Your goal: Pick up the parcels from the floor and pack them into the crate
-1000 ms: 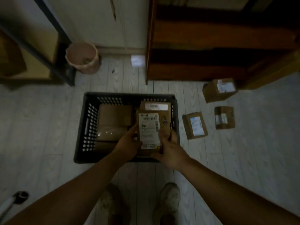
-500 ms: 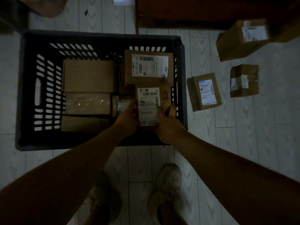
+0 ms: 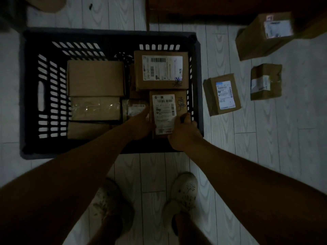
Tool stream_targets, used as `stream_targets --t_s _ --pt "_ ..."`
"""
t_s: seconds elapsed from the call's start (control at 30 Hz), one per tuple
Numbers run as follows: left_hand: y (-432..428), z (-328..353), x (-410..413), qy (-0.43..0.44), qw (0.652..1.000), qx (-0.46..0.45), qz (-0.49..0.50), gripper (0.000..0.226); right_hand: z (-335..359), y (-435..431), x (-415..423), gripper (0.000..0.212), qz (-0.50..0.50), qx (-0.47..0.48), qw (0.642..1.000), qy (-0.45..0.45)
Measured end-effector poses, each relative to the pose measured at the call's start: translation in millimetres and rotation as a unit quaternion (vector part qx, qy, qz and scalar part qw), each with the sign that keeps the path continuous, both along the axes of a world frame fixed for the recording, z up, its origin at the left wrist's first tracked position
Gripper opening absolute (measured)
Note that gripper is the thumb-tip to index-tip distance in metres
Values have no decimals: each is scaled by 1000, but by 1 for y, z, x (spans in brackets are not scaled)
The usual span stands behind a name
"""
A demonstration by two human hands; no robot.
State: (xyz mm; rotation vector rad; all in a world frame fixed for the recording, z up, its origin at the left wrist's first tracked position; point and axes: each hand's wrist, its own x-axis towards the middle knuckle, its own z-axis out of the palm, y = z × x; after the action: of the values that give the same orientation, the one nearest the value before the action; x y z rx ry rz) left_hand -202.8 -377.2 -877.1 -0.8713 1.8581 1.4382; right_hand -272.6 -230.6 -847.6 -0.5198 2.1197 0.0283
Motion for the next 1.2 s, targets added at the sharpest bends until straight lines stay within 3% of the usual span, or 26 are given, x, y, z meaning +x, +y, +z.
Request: stream_targets --t_s 0.13,0.33,0.6,0.7,0.87,1.2 --pt "-14 65 20 -8 999 -41 -22 78 55 10 -2 80 -24 -46 999 -7" --pt "-9 248 54 19 998 -68 2 70 220 40 -7 72 -56 -126 990 -9" --pt "37 452 82 130 972 -189 -52 64 409 110 6 62 -72 -140 984 77" --pt "58 491 78 195 969 -150 -17 38 455 141 15 63 -88 -125 982 113" --pt "93 543 61 183 970 -145 -63 71 523 195 29 65 -147 -116 966 181" --pt "177 631 -1 289 932 -169 -138 76 618 299 2 71 -218 -131 926 280"
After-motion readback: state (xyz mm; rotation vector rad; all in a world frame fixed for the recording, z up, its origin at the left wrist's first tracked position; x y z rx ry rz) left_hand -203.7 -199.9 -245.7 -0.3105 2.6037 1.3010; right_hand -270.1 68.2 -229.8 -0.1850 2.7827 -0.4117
